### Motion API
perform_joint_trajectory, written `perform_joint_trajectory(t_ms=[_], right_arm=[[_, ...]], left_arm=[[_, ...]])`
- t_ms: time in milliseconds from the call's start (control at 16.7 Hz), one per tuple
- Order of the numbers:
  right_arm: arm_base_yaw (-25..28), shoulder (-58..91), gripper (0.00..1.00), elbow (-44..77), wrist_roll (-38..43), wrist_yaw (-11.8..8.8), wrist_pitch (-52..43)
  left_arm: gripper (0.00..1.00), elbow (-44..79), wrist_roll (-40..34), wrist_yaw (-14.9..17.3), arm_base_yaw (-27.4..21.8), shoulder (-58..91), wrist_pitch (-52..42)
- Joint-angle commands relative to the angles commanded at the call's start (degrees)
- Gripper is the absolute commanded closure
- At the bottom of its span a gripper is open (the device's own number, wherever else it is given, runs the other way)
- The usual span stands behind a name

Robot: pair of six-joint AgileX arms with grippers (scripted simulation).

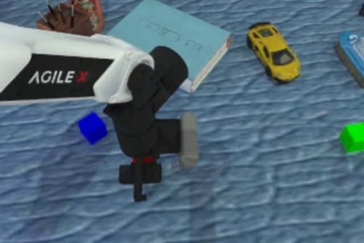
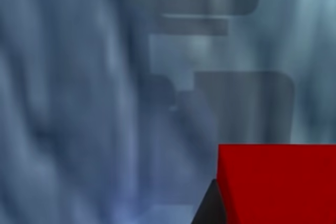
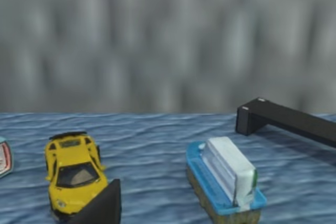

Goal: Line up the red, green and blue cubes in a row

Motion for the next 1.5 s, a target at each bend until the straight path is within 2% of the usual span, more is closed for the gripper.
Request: perform_joint_trajectory(t_ms=[600,1200,1500], right_arm=[[0.00,0.00,0.00,0.00,0.00,0.00,0.00],[0.00,0.00,0.00,0.00,0.00,0.00,0.00],[0.00,0.00,0.00,0.00,0.00,0.00,0.00]], left_arm=[[0.02,0.00,0.00,0.00,0.00,0.00,0.00],[0.00,0.18,0.05,0.00,0.07,-0.10,-0.20],[0.00,5.47,0.12,-0.08,0.93,-3.34,-9.26]])
